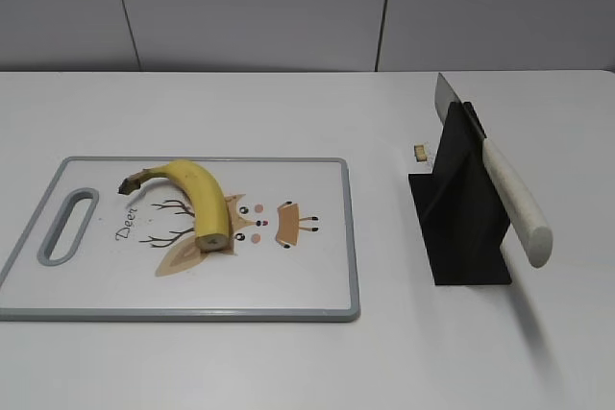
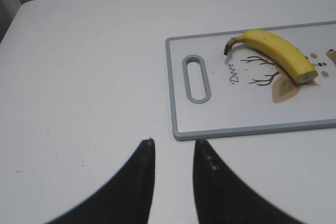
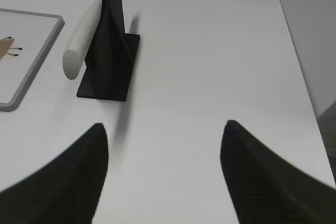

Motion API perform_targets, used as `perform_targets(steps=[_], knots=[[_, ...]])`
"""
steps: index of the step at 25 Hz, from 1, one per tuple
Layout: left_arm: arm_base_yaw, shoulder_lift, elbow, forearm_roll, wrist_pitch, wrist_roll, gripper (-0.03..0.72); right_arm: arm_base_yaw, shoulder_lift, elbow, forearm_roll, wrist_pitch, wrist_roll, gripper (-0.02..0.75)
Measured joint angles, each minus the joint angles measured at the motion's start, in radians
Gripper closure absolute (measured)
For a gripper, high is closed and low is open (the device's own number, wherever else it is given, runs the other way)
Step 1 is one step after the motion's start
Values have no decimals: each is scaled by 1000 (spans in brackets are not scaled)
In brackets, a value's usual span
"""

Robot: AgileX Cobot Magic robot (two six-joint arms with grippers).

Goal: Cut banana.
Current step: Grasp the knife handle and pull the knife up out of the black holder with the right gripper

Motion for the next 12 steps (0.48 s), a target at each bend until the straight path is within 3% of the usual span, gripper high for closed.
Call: perform_targets(steps=[12], knots=[[0,0,0,0,0,0,451,0,0,0,0,0,0,216]])
